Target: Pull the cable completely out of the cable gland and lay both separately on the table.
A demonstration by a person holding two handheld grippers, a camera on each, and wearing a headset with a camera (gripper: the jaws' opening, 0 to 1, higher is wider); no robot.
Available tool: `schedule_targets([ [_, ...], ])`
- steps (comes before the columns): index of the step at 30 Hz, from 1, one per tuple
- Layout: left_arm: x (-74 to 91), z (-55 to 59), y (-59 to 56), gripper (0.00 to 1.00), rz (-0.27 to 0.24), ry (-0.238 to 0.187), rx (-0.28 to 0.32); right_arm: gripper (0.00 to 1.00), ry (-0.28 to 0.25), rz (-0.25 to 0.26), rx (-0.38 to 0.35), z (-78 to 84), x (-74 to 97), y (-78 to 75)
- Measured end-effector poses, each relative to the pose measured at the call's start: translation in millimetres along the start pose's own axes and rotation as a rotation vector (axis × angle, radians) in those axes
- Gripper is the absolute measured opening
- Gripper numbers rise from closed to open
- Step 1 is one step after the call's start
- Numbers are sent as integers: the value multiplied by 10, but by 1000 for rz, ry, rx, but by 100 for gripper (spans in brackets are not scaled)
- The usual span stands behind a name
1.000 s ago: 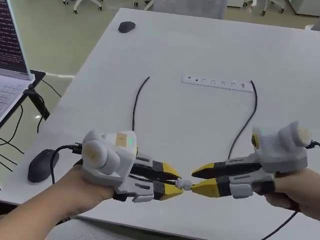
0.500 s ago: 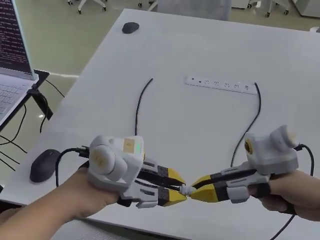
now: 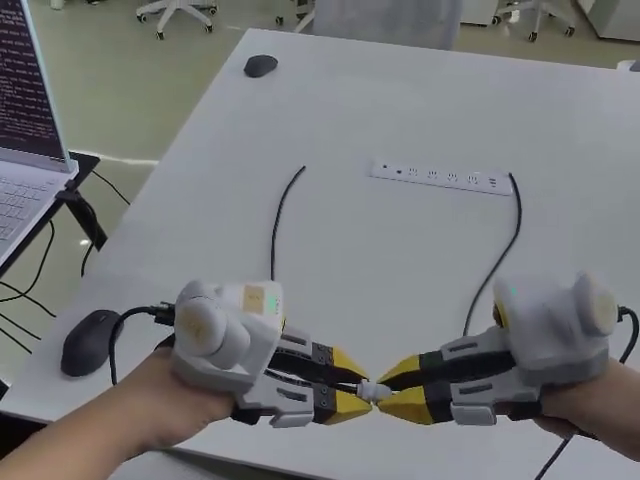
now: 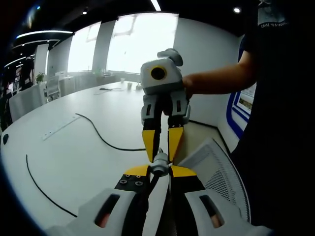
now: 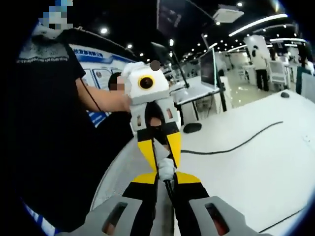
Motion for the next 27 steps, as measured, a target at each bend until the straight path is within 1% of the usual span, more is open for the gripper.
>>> schedule_targets([
  [2,9,-2,11,15,1,-1,21,8,39,37,74,-18,3,26],
  [4,13,-5,18,15,-1,-6,30,8,75,76,138,-41,3,44],
  [5,15,-3,22,15,-1,-8,33,8,99,87,174,-46,3,54],
  [6,19,0,35,15,-4,-10,35,8,120,116,210,-63,-2,57],
  [7,24,1,50,15,-9,-13,38,8,133,138,230,-70,-4,57],
  [8,33,4,64,15,-10,-15,42,8,144,150,253,-77,-10,60],
  [9,42,3,78,15,-11,-19,53,8,165,172,290,-84,-15,66],
  [11,48,-2,86,15,-13,-23,60,8,195,207,338,-95,-23,71],
  [15,34,-20,95,15,-18,-30,72,8,245,264,400,-104,-23,59],
  [16,32,-25,102,15,-20,-33,75,8,247,274,410,-105,-21,52],
  [20,17,-28,91,15,-16,-28,69,8,256,276,413,-81,-20,48],
  [27,-14,18,44,15,-12,-12,57,8,292,279,406,-16,-47,55],
])
Point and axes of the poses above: the centre of the closed fingertips' face, and the gripper's own axes: x roughly backward along the fingers, y roughly to its left, z roughly out of its underside, the point moved 4 cm from there along x, roughly backward along the fingers, and after that the axes turned 14 degrees about -z, right-handed, at the moved point
